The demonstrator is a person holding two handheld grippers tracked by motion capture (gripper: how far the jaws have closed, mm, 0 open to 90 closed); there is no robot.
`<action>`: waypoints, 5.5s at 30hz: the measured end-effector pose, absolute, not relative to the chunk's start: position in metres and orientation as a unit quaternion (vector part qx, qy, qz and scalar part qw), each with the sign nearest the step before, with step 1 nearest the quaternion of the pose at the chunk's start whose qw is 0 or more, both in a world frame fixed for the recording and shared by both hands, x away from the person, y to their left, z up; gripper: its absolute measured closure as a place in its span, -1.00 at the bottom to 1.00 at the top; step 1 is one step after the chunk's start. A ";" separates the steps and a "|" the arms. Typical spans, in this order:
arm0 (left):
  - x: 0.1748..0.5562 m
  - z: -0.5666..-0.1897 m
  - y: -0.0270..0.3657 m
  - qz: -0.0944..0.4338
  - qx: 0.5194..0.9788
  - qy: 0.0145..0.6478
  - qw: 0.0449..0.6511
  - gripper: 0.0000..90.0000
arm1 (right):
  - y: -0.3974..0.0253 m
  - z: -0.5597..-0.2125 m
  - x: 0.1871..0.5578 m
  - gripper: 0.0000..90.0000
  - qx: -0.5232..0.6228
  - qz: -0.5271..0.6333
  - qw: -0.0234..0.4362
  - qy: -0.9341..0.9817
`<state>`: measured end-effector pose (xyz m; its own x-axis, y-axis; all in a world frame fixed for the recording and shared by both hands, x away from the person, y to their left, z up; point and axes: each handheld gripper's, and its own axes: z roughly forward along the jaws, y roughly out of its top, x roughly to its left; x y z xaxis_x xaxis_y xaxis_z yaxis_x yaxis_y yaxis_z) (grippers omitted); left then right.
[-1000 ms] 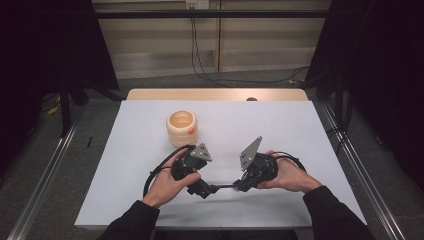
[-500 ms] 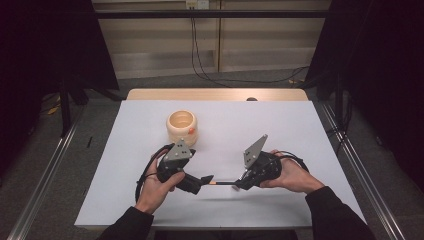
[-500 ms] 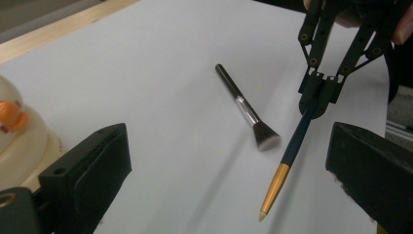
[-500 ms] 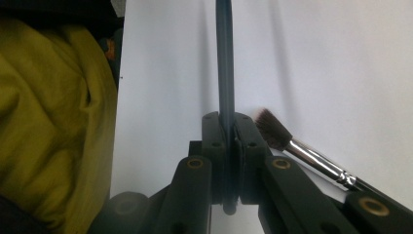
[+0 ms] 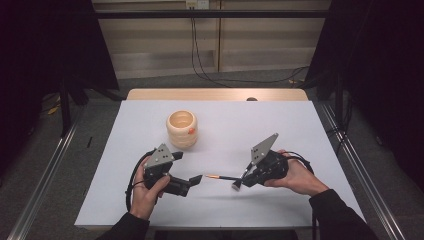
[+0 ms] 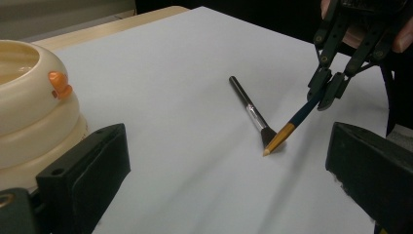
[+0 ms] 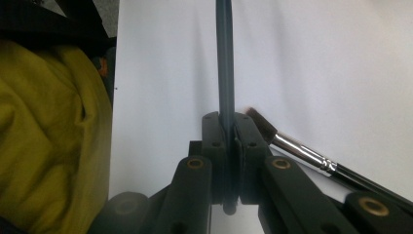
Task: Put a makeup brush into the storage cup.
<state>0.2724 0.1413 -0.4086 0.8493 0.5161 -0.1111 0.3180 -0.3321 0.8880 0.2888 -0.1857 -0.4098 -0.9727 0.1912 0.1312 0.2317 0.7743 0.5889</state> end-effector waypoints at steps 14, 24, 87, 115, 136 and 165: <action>0.268 -0.406 0.144 0.112 0.802 0.252 0.529 -0.96 | -0.197 -0.413 0.285 0.89 -0.144 -0.378 0.011 -0.914; 0.268 -0.405 0.142 0.112 0.796 0.251 0.540 -0.96 | -0.213 -0.408 0.279 0.89 -0.168 -0.466 -0.008 -0.869; 0.264 -0.396 0.106 0.107 0.772 0.248 0.575 -0.89 | -0.202 -0.419 0.275 0.89 -0.164 -0.586 -0.012 -0.793; 0.271 -0.372 0.078 0.086 0.761 0.233 0.599 0.06 | -0.201 -0.422 0.277 0.89 -0.173 -0.585 -0.015 -0.792; 0.272 -0.369 0.083 0.035 0.735 0.238 0.634 0.73 | -0.194 -0.425 0.276 0.87 -0.162 -0.579 -0.011 -0.799; 0.270 -0.362 0.076 0.028 0.750 0.222 0.623 0.87 | -0.197 -0.426 0.278 0.00 -0.185 -0.587 -0.022 -0.788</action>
